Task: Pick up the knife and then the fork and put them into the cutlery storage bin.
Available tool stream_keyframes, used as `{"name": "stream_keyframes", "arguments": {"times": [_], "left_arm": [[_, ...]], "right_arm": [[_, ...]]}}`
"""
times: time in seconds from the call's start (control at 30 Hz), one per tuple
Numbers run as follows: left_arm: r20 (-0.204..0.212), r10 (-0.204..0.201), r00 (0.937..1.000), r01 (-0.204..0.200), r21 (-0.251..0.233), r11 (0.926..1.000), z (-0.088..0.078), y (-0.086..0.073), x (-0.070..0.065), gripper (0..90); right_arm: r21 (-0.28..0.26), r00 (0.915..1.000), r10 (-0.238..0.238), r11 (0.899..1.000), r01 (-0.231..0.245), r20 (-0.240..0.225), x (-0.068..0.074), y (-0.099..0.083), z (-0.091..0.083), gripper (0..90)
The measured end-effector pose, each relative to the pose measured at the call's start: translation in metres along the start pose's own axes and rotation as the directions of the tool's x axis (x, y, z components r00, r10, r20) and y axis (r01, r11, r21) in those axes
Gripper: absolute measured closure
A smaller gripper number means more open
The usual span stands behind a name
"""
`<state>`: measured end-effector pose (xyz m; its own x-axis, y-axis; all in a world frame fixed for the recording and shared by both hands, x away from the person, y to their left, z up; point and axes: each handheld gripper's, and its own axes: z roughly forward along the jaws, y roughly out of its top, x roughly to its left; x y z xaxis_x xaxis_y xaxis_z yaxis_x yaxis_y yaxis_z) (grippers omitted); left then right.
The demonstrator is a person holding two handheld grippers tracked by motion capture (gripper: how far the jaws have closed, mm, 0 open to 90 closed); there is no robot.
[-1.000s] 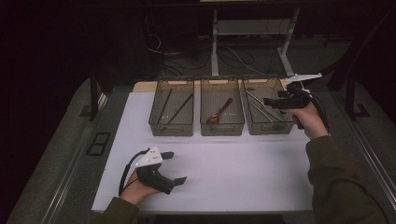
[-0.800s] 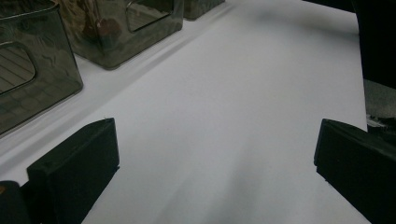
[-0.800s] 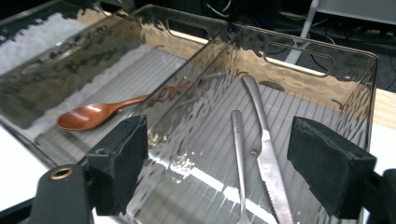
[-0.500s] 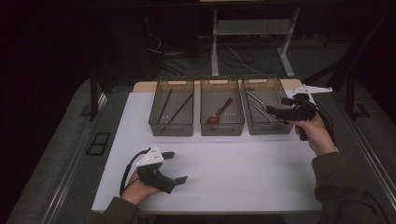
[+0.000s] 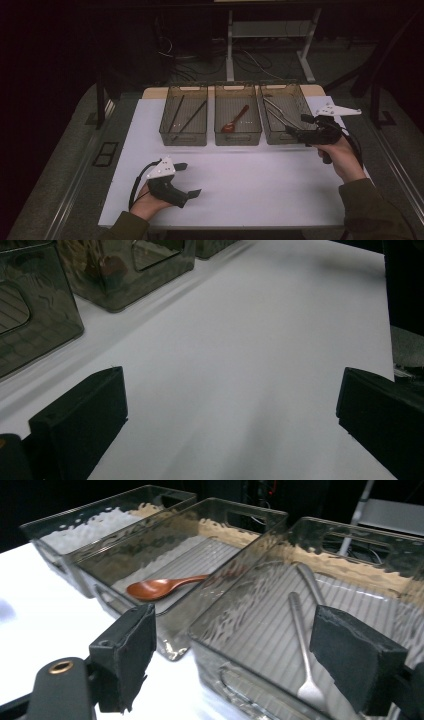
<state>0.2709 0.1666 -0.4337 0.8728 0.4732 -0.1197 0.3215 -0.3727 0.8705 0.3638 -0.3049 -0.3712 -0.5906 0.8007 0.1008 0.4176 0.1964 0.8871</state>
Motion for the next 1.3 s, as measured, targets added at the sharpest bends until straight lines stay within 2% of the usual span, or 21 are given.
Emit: {"name": "stream_keyframes", "arguments": {"times": [0.27,0.73,1.13,1.3], "left_arm": [[-0.004,-0.004,1.0000,0.004,-0.007,1.0000,-0.001,0.000,0.000,0.0],[-0.004,0.000,1.0000,0.000,-0.010,1.0000,-0.002,0.000,0.000,0.0],[-0.005,-0.001,1.0000,0.001,-0.010,0.9999,-0.002,0.000,0.000,0.0],[-0.006,-0.005,1.0000,0.005,-0.010,0.9999,-0.003,0.000,0.000,0.0]], "right_arm": [[-0.001,0.9994,-0.022,1.000,0.022,-0.028,0.015,-0.009,-0.007,17.9],[0.010,0.9978,-0.018,1.000,0.019,-0.063,0.028,-0.034,-0.017,17.9],[0.018,0.9948,-0.043,0.999,0.045,-0.092,0.042,-0.054,-0.024,17.9],[0.024,0.9949,-0.025,0.999,0.027,-0.098,0.044,-0.064,-0.026,17.9]]}}
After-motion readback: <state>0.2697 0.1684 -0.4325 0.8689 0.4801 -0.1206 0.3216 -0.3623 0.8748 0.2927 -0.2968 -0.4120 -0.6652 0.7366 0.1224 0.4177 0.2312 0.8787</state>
